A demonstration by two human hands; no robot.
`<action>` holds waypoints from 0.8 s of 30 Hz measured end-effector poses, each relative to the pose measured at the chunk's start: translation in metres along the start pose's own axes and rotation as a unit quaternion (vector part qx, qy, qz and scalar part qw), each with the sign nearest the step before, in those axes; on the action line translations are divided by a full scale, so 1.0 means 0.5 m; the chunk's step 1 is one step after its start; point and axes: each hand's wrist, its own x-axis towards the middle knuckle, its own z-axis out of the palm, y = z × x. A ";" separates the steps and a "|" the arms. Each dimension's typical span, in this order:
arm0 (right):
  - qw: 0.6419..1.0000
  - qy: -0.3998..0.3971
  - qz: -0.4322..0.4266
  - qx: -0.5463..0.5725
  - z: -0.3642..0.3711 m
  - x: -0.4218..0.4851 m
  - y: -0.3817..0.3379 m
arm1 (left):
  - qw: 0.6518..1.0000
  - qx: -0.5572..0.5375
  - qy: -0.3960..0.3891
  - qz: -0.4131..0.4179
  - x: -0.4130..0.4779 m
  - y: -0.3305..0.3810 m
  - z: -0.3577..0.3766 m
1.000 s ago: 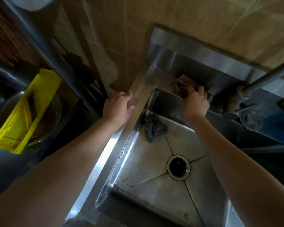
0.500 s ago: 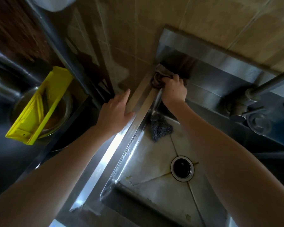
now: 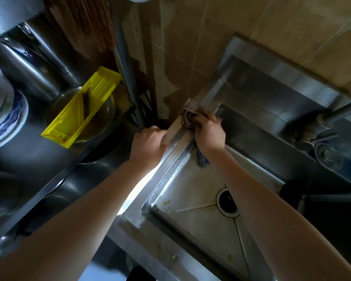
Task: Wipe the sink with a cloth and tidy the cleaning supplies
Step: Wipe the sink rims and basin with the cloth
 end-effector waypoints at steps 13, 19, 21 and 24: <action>0.998 -0.051 -0.041 -0.023 0.026 -0.156 -0.072 | 0.994 0.061 -0.028 -0.092 -0.257 -0.113 -0.006; 0.998 -0.051 -0.032 -0.029 0.035 -0.198 -0.103 | 0.995 0.023 -0.021 -0.097 -0.270 -0.119 0.006; 0.998 -0.050 -0.033 -0.033 0.040 -0.216 -0.112 | 0.995 -0.004 -0.015 -0.102 -0.279 -0.127 0.005; 0.997 -0.053 -0.046 -0.038 0.048 -0.244 -0.126 | 0.994 -0.013 -0.007 -0.108 -0.318 -0.141 0.002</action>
